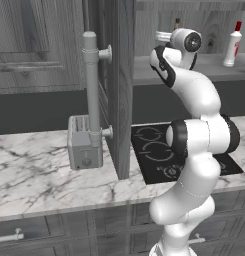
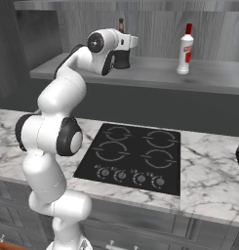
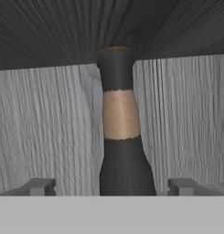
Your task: Sort all alcoholic drinks to one cabinet, and non-alcoholic drinks to the other.
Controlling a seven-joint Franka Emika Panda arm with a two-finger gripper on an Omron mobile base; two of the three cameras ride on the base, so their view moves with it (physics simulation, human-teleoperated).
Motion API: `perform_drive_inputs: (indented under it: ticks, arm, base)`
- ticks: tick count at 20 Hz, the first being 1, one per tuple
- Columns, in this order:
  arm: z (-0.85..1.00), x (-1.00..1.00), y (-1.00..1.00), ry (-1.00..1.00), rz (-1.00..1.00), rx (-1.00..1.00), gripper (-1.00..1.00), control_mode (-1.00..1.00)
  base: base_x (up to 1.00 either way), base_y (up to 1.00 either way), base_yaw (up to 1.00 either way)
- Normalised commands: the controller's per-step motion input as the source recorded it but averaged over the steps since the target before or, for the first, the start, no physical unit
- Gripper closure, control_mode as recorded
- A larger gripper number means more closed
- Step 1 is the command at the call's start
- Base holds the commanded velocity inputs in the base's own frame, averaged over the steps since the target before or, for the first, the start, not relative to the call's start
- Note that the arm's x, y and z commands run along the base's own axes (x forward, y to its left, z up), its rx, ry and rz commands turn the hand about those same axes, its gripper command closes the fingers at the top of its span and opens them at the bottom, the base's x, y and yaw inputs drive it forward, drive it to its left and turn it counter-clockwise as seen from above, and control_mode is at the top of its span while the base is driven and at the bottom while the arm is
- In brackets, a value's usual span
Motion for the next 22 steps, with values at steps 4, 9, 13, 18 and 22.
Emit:
perform_drive_inputs:
  ticks: [4,9,13,18,22]
  arm:
    - [0.06,-0.12,-0.09,-0.03,0.0,0.0,-1.0,-1.0]
    - [0.1,-0.2,-0.1,-0.02,0.0,0.0,-1.0,-1.0]
    - [0.02,-0.3,-0.01,0.0,0.01,0.0,-1.0,-1.0]
    - [0.0,-0.35,0.0,0.0,0.05,0.0,-1.0,-1.0]
    - [0.0,-0.38,0.0,0.0,0.07,0.0,-1.0,-1.0]
  base:
    - [0.0,0.0,0.0]
    - [0.0,0.0,0.0]
    - [0.0,0.0,0.0]
    - [0.0,0.0,0.0]
    - [0.0,0.0,0.0]
